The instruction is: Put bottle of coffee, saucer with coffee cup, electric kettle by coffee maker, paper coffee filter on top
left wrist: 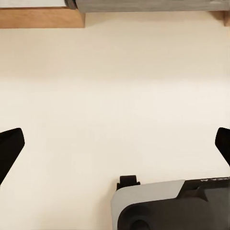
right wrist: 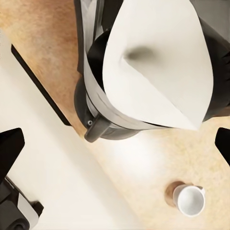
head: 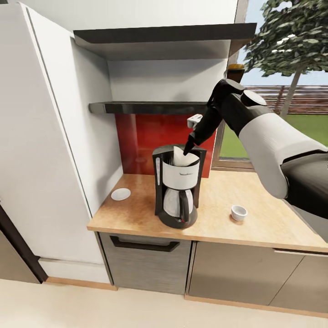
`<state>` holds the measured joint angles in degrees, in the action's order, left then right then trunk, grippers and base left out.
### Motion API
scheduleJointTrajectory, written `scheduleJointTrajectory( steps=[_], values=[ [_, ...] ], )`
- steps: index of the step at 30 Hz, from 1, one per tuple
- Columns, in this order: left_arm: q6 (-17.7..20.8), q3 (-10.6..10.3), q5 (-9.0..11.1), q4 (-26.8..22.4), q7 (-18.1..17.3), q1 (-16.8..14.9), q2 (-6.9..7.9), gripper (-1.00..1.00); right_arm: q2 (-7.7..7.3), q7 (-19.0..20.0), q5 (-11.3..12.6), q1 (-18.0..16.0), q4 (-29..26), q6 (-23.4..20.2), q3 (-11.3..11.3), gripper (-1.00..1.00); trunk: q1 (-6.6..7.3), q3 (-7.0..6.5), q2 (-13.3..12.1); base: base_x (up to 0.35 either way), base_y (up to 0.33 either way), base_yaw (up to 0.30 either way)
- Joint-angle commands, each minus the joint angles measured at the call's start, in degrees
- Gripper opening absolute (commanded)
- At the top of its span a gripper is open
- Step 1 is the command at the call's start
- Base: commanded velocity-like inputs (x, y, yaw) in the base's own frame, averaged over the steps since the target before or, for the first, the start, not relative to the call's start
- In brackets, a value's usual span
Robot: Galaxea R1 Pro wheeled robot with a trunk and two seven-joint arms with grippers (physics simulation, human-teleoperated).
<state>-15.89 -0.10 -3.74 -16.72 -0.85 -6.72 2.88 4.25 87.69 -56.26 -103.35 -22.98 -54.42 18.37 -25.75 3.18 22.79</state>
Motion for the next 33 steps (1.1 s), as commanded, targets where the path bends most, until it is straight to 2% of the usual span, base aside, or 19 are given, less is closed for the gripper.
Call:
scheduleJointTrajectory(
  steps=[1,10,13,20,25,27,31,33],
  values=[
    [-0.2,0.0,-0.4,0.0,0.0,0.0,0.02,1.00,0.06,0.6,-0.5,0.0,-0.1,-0.6,0.1,1.00,-0.03,0.13,0.1,0.000,0.000,-0.003],
    [-0.2,0.0,-0.4,0.1,-0.1,0.0,0.02,1.00,-0.36,0.5,-0.5,0.0,0.0,-0.6,-0.1,1.00,-0.03,0.13,0.1,0.000,0.000,0.000],
    [-0.2,0.0,-0.4,0.1,-0.1,0.0,0.02,1.00,-1.19,0.5,-0.5,0.1,0.1,-0.6,-0.1,1.00,-0.03,0.13,0.1,0.000,0.000,0.000],
    [-0.2,0.0,-0.5,0.2,-0.2,-0.2,0.02,1.00,-5.12,0.1,-0.2,0.9,0.0,0.2,-0.1,1.00,-0.03,0.13,0.1,0.000,0.000,0.000],
    [-0.3,0.0,-0.5,0.3,-0.2,-0.3,0.02,1.00,-8.65,0.0,-0.1,1.3,0.1,4.4,-0.4,1.00,-0.03,0.13,0.1,0.000,0.000,0.000],
    [-0.3,0.0,-0.5,0.2,-0.2,-0.4,0.02,1.00,-9.48,0.0,-0.1,1.3,0.1,5.3,-0.7,1.00,-0.03,0.13,0.1,0.000,0.000,0.000],
    [-0.3,0.0,-0.5,0.3,-0.2,-0.4,0.02,1.00,-11.86,0.0,-0.1,1.4,0.2,7.4,-3.3,1.00,-0.03,0.13,0.1,0.000,0.000,0.000],
    [-0.3,0.0,-0.5,0.3,-0.2,-0.4,0.02,1.00,-13.55,0.0,-0.1,1.6,0.2,9.1,-5.6,1.00,-0.03,0.13,0.1,0.000,0.000,0.000]
  ],
)
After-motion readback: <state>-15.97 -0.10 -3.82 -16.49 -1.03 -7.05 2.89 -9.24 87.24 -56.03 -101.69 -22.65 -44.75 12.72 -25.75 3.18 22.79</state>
